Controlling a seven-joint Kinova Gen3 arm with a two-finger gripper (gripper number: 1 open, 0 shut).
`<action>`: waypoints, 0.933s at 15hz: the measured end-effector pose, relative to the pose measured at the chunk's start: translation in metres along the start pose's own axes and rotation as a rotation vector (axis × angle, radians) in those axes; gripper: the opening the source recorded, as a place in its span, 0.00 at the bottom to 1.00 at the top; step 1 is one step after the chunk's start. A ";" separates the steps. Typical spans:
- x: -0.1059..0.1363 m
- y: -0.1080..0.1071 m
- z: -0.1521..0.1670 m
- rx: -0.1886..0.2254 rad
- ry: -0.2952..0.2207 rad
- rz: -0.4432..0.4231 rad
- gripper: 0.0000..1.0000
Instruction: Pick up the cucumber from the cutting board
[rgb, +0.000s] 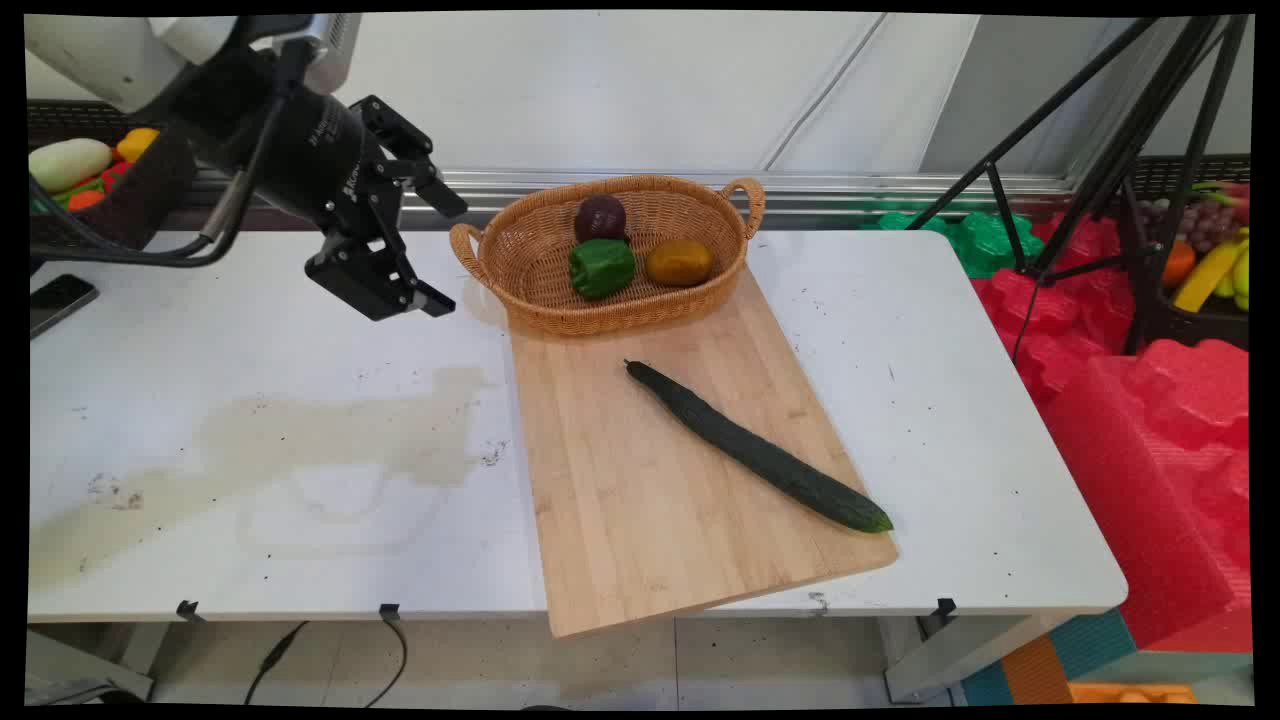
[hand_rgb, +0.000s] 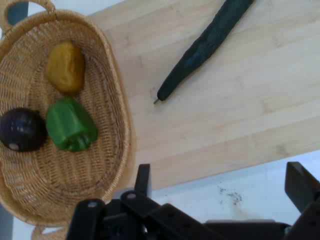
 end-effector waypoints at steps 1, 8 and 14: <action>0.002 0.000 0.001 0.005 0.004 0.010 1.00; 0.043 -0.007 0.033 0.038 0.065 0.074 1.00; 0.090 -0.011 0.093 0.010 0.080 0.139 1.00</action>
